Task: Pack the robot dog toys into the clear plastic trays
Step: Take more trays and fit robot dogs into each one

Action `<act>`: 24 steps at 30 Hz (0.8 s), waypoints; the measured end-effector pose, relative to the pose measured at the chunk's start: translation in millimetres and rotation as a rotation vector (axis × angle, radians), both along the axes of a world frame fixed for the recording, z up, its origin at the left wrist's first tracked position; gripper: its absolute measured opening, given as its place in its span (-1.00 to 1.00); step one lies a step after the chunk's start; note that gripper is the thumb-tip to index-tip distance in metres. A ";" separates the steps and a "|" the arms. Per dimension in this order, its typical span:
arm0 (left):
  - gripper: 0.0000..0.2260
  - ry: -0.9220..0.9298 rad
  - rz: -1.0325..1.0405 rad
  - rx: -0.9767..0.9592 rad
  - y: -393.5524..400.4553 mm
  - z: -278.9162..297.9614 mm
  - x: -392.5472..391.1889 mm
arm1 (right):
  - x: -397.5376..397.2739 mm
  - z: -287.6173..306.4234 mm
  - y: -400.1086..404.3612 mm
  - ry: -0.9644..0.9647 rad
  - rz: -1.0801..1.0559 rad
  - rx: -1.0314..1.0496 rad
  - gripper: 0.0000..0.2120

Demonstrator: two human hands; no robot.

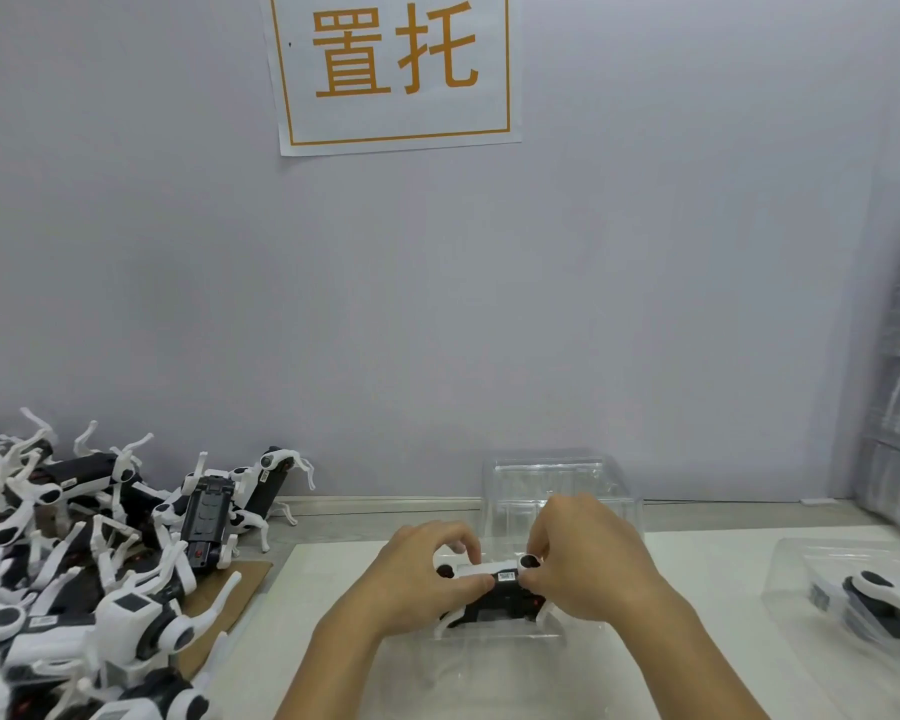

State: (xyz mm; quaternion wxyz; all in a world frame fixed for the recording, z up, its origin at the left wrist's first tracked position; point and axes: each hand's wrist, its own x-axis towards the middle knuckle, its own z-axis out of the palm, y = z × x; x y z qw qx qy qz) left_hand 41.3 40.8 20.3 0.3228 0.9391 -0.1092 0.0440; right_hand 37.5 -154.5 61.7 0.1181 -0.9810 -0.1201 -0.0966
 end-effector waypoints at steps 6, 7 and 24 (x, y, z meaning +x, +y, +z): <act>-0.83 0.005 0.012 0.013 -1.5 -1.3 1.6 | 1.6 -5.0 -6.7 0.080 -0.045 0.119 -0.79; -0.83 0.006 0.015 0.012 -1.4 -1.6 1.5 | 1.8 -5.2 -7.4 0.094 -0.046 0.137 -0.79; -0.80 0.013 0.052 -0.069 -2.8 -2.8 2.5 | 1.5 0.6 -12.7 0.332 0.086 0.192 -0.64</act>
